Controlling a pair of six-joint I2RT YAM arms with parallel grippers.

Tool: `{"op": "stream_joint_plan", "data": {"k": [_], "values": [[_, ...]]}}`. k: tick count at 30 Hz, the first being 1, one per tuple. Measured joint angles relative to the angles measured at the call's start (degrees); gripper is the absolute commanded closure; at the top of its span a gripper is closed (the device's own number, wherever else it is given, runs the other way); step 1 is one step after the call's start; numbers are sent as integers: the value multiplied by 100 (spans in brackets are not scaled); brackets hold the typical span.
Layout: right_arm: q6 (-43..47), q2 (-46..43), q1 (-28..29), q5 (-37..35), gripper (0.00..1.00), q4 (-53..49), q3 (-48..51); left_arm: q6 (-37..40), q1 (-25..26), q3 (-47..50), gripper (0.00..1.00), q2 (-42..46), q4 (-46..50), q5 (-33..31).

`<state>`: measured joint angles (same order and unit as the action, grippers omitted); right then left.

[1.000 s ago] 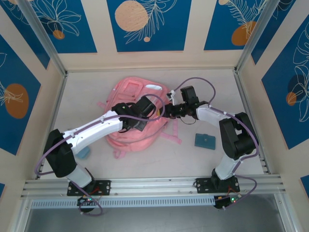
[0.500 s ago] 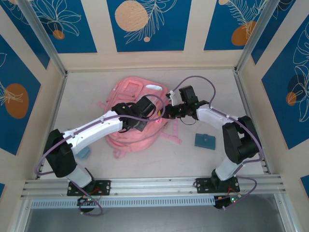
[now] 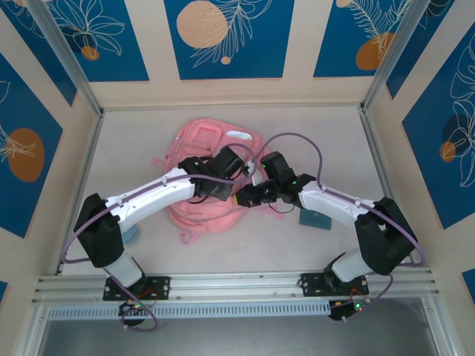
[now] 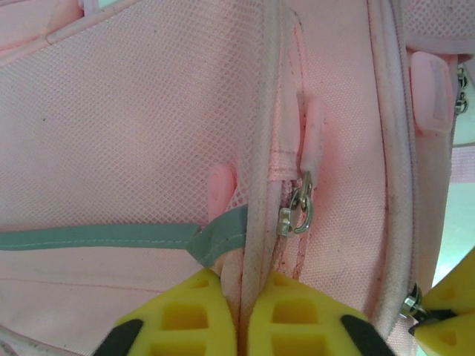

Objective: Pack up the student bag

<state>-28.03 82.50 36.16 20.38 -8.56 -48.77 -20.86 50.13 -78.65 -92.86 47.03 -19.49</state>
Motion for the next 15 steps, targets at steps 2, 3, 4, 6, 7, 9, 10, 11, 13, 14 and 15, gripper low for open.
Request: {"op": "stream_joint_plan", "data": {"k": [2, 3, 4, 6, 7, 9, 10, 11, 13, 14, 15], "values": [[-96, -225, -68, -181, 100, -44, 74, -35, -2, -44, 62, 7, -94, 48], [-129, -343, -125, -267, 100, -92, 92, -50, -2, -79, 55, 13, -157, 85], [-173, -468, -208, -348, 100, -144, 92, -59, -2, -114, 49, 31, -227, 111], [-221, -669, -439, -439, 100, -223, 92, -37, -13, -155, 42, 98, -332, 151], [-227, -754, -599, -485, 100, -293, 90, 2, -15, -155, 41, 166, -391, 173], [-219, -815, -883, -570, 100, -433, 55, 127, -15, -157, 40, 278, -448, 208], [-214, -807, -1010, -608, 100, -507, 7, 210, -15, -157, 39, 323, -459, 225], [-195, -774, -1141, -658, 100, -595, -59, 332, -20, -157, 39, 358, -470, 260], [-164, -686, -1351, -717, 100, -708, -225, 595, -24, -155, 39, 382, -498, 323], [-142, -627, -1434, -737, 100, -756, -326, 782, -24, -153, 39, 382, -533, 378], [-122, -564, -1506, -745, 100, -782, -417, 962, -24, -131, 41, 382, -592, 455]]}}
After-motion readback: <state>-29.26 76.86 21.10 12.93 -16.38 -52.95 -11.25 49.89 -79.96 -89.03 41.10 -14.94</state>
